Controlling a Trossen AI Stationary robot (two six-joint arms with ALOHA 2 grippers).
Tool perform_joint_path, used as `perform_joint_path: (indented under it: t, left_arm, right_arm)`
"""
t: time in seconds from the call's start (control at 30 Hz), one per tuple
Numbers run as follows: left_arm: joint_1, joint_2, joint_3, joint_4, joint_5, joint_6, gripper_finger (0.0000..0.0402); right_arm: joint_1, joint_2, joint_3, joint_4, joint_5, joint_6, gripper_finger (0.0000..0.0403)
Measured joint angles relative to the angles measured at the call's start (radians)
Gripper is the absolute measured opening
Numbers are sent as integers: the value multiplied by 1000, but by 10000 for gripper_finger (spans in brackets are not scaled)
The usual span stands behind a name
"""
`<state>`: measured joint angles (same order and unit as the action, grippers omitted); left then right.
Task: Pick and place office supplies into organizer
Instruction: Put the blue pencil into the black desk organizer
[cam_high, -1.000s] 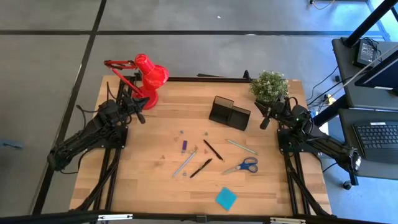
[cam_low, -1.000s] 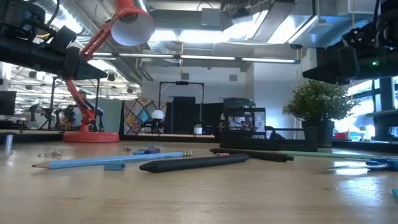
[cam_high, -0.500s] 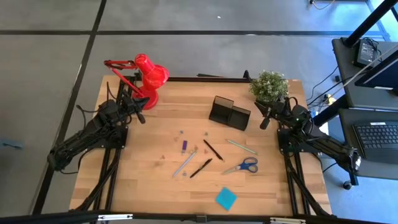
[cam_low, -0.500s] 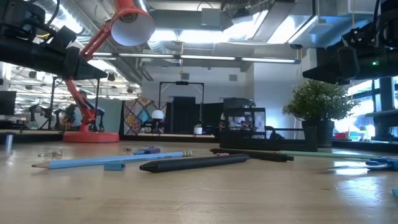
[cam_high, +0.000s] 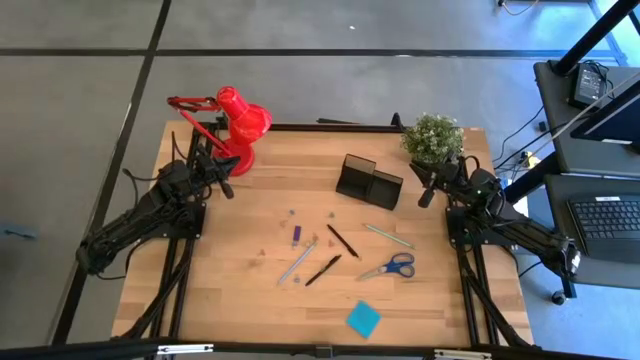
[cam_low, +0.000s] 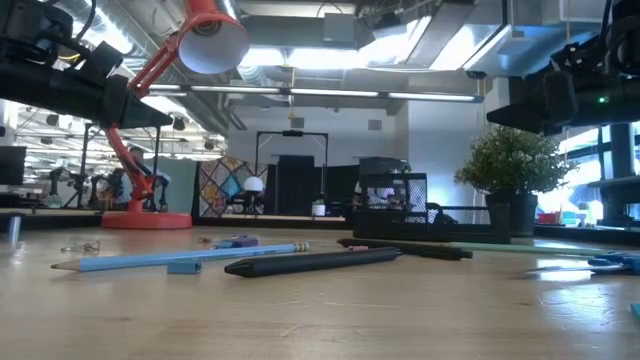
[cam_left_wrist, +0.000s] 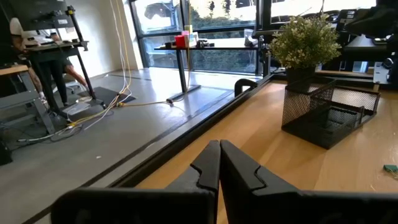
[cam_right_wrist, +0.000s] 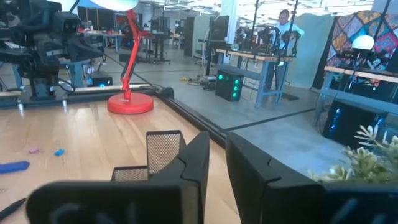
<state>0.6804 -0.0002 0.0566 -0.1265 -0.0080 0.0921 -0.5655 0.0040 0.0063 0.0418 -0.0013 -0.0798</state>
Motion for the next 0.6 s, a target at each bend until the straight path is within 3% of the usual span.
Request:
perform_joint_path:
  t: [0.17, 0.4, 0.6]
  left_arm:
    - [0, 0, 0, 0, 0, 0, 4]
    - [0, 0, 0, 0, 0, 0, 4]
    - [0, 0, 0, 0, 0, 0, 4]
  right_arm:
    - [0, 0, 0, 3, 0, -1, 60]
    - [0, 0, 0, -18, -1, 153, 60]
    - [0, 0, 0, -19, -28, 183, 60]
